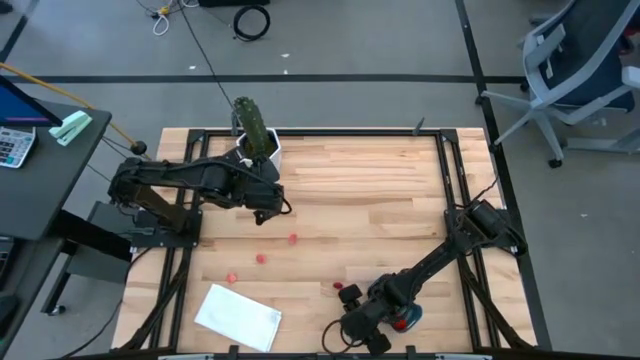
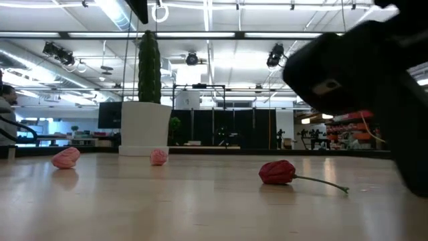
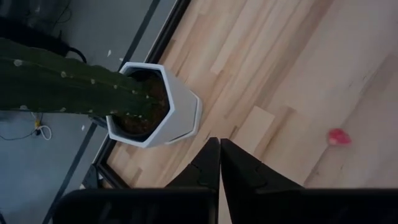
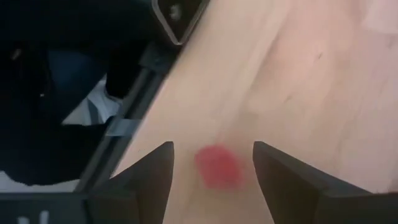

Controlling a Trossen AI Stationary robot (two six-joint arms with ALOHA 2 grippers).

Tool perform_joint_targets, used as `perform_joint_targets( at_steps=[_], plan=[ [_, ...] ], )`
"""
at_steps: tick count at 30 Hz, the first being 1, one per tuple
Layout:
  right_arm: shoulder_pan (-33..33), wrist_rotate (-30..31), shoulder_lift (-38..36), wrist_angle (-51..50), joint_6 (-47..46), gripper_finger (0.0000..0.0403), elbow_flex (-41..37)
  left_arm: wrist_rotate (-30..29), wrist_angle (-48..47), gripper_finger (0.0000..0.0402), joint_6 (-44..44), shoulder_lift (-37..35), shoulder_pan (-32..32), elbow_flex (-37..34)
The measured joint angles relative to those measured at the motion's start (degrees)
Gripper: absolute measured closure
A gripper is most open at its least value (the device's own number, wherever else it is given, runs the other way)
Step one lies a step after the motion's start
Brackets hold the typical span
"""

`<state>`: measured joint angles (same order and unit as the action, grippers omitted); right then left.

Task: Pick and placing Produce into tupperware
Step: Put the peach into the bin

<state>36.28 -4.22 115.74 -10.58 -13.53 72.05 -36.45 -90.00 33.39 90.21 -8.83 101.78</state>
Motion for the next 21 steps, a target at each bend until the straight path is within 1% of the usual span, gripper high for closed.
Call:
perform_joint_targets(
  at_steps=[3,7,15,21],
  plan=[
    [0.9,0.0,0.2,-1.9,-1.1,0.0174,0.0,0.0,0.0,0.039,0.0,0.0,-0.4,0.0],
    [1.7,0.0,1.0,-0.7,-1.3,0.0174,0.0,-0.1,0.0,0.0392,0.0,0.0,-0.4,0.0],
    [1.0,2.2,1.9,0.5,0.3,0.0176,-0.2,-0.1,0.1,0.0376,0.8,0.0,-0.4,0.0],
    [0.9,2.2,1.9,0.4,0.5,0.0196,-0.2,-0.1,0.0,0.0381,0.9,0.0,-0.4,0.0]
  ],
)
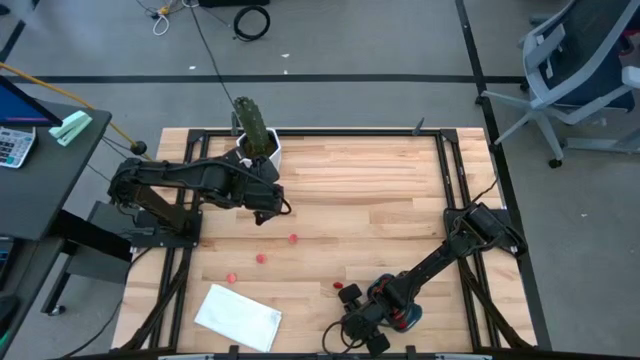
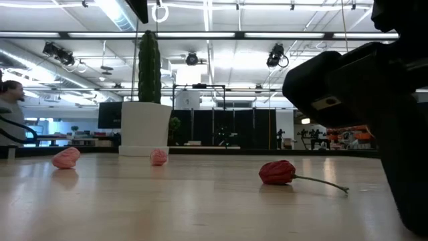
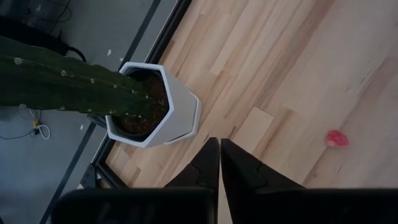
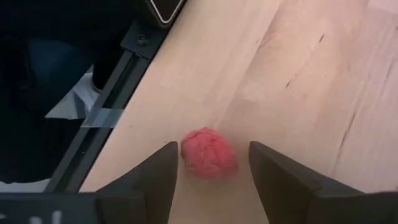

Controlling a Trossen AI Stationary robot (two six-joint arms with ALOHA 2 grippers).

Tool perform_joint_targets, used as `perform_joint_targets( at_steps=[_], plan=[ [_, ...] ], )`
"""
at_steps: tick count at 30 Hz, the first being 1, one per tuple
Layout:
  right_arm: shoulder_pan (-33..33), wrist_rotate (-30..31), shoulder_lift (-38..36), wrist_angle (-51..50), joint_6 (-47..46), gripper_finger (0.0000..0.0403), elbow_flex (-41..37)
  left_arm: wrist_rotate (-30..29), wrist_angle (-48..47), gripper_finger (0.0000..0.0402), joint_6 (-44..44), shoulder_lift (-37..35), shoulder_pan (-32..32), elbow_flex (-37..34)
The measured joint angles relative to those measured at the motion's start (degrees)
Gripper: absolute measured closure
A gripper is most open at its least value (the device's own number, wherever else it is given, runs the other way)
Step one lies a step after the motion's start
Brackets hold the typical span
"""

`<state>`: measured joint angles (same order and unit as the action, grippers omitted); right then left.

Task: Pick and placing Produce into tupperware
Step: Put the peach into the bin

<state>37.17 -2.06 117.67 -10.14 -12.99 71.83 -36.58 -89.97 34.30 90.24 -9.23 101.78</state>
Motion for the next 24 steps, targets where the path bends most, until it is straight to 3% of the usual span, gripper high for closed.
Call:
perform_joint_targets(
  at_steps=[12,19,24],
  plan=[
    [-1.0,2.3,-1.3,-0.4,-0.2,0.03,0.0,0.0,0.0,0.0384,0.0,0.0,0.0,0.0],
    [-3.2,5.3,-9.3,-3.7,-0.2,0.0308,0.0,0.0,0.0,0.0376,0.0,0.0,0.0,0.0],
    [-4.1,6.9,-19.3,-18.3,-4.1,0.0306,0.0,0.1,0.0,0.0387,0.2,0.0,0.0,0.0]
  ],
)
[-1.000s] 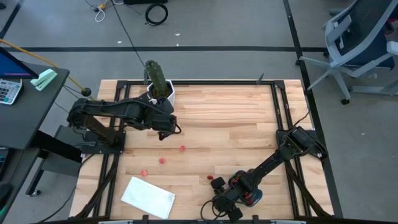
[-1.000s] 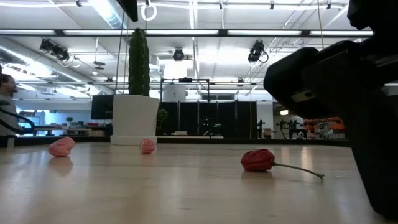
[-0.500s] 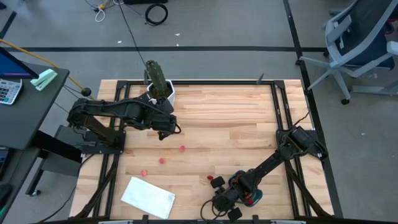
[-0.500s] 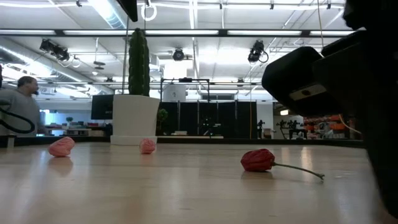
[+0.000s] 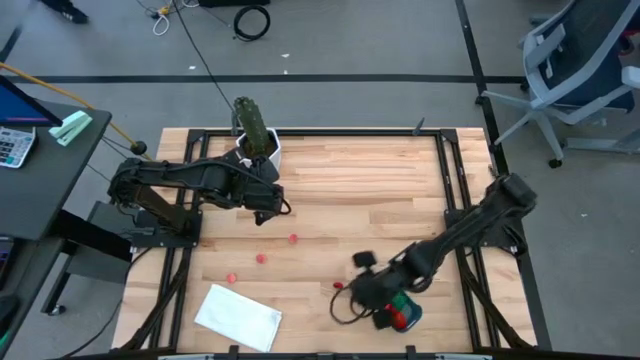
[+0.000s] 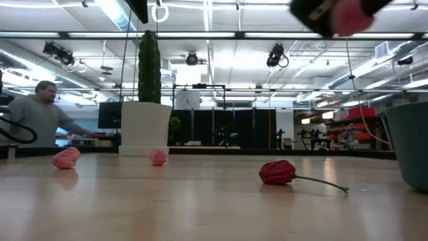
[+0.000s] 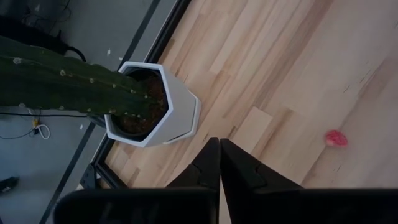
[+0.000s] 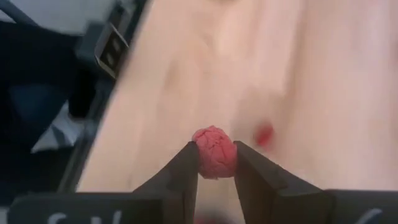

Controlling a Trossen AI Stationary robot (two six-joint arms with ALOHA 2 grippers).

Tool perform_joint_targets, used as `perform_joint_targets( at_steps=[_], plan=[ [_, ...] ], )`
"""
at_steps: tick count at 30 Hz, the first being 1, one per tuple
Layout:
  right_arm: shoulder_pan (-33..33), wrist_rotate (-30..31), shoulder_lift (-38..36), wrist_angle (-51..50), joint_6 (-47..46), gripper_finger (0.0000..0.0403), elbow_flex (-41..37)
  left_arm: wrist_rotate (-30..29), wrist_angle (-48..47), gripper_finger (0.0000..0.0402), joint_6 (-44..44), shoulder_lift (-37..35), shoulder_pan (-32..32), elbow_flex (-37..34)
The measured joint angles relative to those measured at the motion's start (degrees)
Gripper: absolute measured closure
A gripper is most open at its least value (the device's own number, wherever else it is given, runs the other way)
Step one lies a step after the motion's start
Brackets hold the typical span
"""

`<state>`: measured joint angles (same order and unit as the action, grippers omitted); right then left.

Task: Pick and placing Produce into tupperware
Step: Put the peach into the bin, then put the chili pepper into the bin

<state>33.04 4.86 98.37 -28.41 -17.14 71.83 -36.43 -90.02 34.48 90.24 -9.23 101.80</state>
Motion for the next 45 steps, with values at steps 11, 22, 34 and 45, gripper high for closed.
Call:
perform_joint_targets(
  at_steps=[11,22,34,45],
  plan=[
    [7.4,8.2,-7.2,-21.4,-21.5,0.0302,0.0,0.2,0.0,0.0381,2.9,0.0,0.0,0.0],
    [15.3,1.2,-1.1,-22.7,-40.0,0.0293,0.0,0.2,0.0,0.0389,2.6,0.0,0.0,0.0],
    [18.2,-0.1,-1.1,-25.4,-47.0,0.026,0.0,0.2,0.1,0.0378,2.5,0.0,0.0,0.0],
    [17.7,6.6,-1.1,-26.0,-42.3,0.0202,0.0,0.2,0.0,0.0391,2.3,0.0,0.0,0.0]
  ],
)
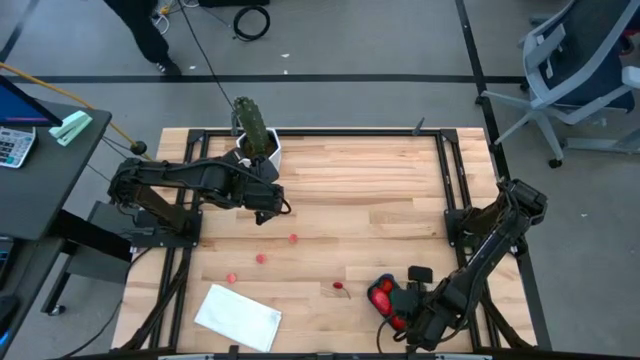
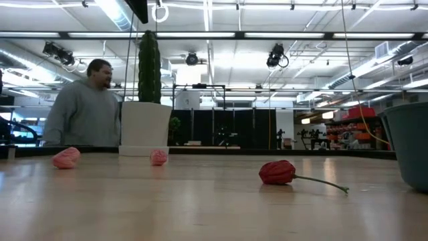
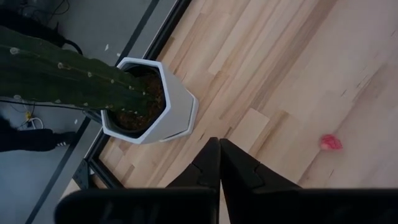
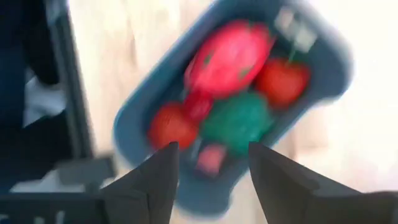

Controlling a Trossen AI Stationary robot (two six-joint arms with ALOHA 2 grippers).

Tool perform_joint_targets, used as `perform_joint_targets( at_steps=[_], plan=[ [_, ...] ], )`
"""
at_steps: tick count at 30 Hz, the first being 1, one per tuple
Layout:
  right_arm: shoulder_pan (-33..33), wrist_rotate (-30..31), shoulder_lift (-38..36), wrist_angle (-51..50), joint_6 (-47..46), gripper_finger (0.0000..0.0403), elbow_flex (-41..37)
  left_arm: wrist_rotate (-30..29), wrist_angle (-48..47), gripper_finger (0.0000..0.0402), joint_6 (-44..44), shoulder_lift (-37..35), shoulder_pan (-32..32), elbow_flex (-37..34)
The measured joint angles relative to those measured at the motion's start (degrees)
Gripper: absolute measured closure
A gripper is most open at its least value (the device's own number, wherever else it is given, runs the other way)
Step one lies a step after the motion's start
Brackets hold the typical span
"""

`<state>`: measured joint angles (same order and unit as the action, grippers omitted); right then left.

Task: Pick and placing Produce into tupperware
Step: Put the chili pepper into the bin

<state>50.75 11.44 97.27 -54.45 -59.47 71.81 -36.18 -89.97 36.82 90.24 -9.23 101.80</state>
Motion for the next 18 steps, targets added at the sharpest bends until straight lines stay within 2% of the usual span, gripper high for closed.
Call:
perform_joint_targets(
  at_steps=[4,7,13,18],
  plan=[
    [-2.7,9.7,0.0,1.0,5.6,0.0203,0.0,0.0,0.0,0.0374,0.0,0.0,0.3,0.0],
    [-6.4,12.7,0.0,2.2,11.2,0.0205,0.0,0.0,0.0,0.0352,0.0,0.0,0.4,0.0],
    [-15.9,13.7,0.0,5.7,20.1,0.0209,0.0,0.0,0.0,0.0296,-4.3,0.0,0.4,0.0],
    [-22.7,13.1,0.0,8.2,24.8,0.0215,0.0,1.8,0.0,0.0265,-3.1,-0.1,0.3,0.0]
  ],
)
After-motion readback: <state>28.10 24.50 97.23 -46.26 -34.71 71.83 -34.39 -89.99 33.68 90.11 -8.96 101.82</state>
